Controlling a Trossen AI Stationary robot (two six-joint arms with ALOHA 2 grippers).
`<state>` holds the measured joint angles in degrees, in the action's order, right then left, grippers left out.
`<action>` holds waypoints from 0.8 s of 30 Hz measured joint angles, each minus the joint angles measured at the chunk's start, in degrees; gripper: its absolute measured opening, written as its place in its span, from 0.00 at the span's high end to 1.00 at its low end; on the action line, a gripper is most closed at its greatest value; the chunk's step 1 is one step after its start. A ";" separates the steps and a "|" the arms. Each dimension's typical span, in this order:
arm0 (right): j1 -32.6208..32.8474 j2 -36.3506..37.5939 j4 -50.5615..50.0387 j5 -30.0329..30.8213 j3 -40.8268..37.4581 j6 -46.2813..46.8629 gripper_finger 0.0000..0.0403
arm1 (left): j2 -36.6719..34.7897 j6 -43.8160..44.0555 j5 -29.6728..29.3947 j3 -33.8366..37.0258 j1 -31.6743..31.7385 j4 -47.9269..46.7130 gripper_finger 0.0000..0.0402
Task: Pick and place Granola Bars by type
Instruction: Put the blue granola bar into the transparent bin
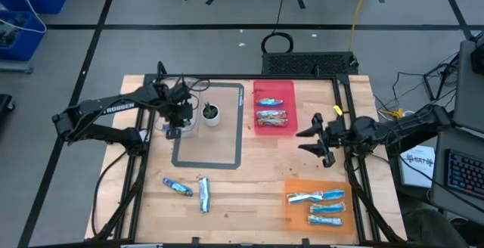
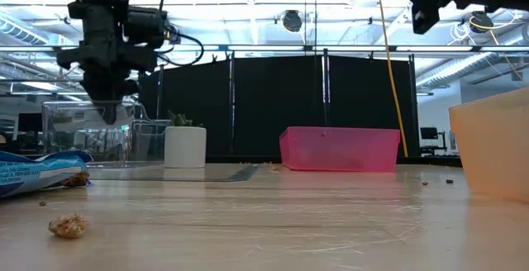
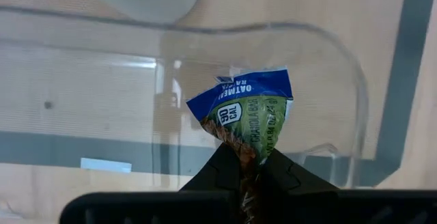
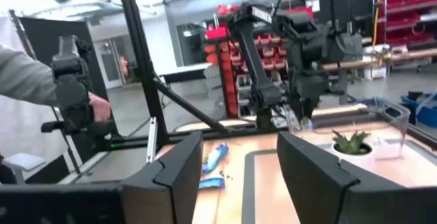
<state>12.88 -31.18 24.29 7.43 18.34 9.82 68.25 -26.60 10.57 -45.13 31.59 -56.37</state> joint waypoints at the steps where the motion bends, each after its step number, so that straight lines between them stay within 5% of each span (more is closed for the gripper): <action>1: 0.00 0.35 1.32 0.01 -0.93 -0.24 0.55 | 0.00 -0.13 0.27 0.49 0.00 0.21 0.95; 19: 0.00 2.45 17.45 0.13 -15.06 0.19 0.55 | 0.00 -1.36 1.60 1.73 0.00 2.31 0.95; 24: 0.29 4.16 17.55 6.22 -16.87 -2.19 0.55 | 0.00 -1.18 1.60 1.78 0.00 2.54 0.95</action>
<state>13.17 -27.02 41.84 13.65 1.47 7.63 68.25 -27.78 12.16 -43.34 31.59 -53.83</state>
